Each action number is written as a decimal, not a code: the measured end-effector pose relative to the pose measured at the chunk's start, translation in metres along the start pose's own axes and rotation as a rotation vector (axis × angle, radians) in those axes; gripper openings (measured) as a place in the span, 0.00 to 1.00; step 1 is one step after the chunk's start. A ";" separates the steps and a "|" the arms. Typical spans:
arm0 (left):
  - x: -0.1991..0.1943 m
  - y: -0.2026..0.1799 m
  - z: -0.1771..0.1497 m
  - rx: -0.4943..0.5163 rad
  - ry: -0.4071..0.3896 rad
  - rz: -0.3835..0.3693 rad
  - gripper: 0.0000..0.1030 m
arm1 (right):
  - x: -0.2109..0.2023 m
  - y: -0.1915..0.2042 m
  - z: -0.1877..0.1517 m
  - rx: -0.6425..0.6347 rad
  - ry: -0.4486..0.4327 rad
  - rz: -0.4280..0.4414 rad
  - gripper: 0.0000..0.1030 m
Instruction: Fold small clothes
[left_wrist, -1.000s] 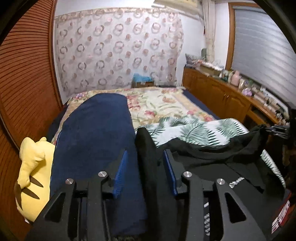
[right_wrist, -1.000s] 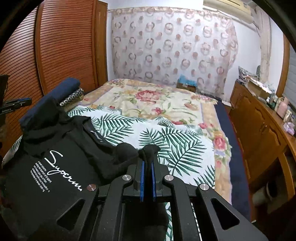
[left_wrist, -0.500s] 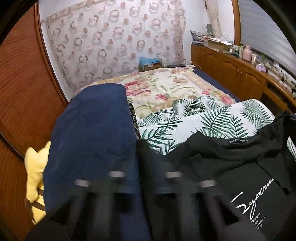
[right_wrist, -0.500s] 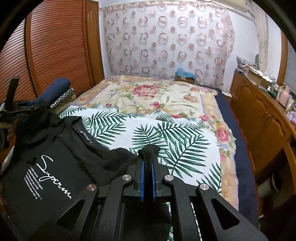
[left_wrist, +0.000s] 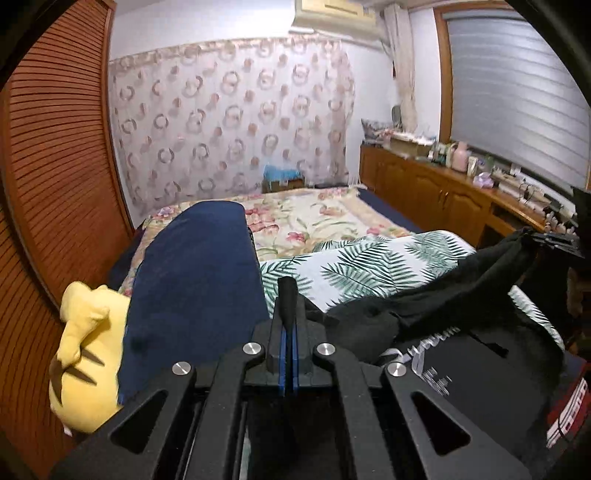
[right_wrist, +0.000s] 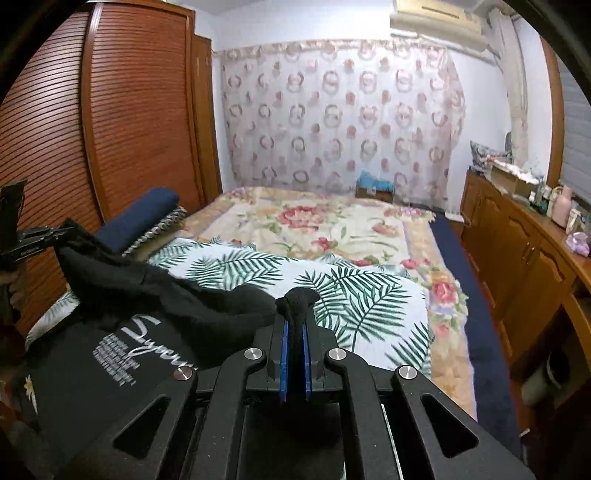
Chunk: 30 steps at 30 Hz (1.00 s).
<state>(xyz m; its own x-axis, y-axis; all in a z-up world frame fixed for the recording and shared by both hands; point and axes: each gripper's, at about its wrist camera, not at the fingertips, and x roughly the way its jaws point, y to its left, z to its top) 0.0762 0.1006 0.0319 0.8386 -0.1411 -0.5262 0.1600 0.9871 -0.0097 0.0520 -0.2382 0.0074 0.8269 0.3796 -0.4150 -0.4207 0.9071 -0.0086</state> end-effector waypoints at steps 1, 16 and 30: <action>-0.009 0.000 -0.005 -0.004 -0.005 -0.005 0.02 | -0.014 0.002 -0.007 0.002 -0.010 0.002 0.06; -0.093 0.011 -0.092 -0.134 0.024 0.002 0.02 | -0.132 0.000 -0.077 0.061 0.083 -0.033 0.06; -0.074 0.027 -0.110 -0.141 0.092 0.038 0.54 | -0.127 0.009 -0.063 0.027 0.199 -0.057 0.28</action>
<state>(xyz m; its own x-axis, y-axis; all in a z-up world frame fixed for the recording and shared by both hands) -0.0389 0.1456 -0.0229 0.7904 -0.1022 -0.6041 0.0489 0.9934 -0.1041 -0.0808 -0.2895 0.0028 0.7578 0.2864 -0.5862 -0.3629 0.9317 -0.0139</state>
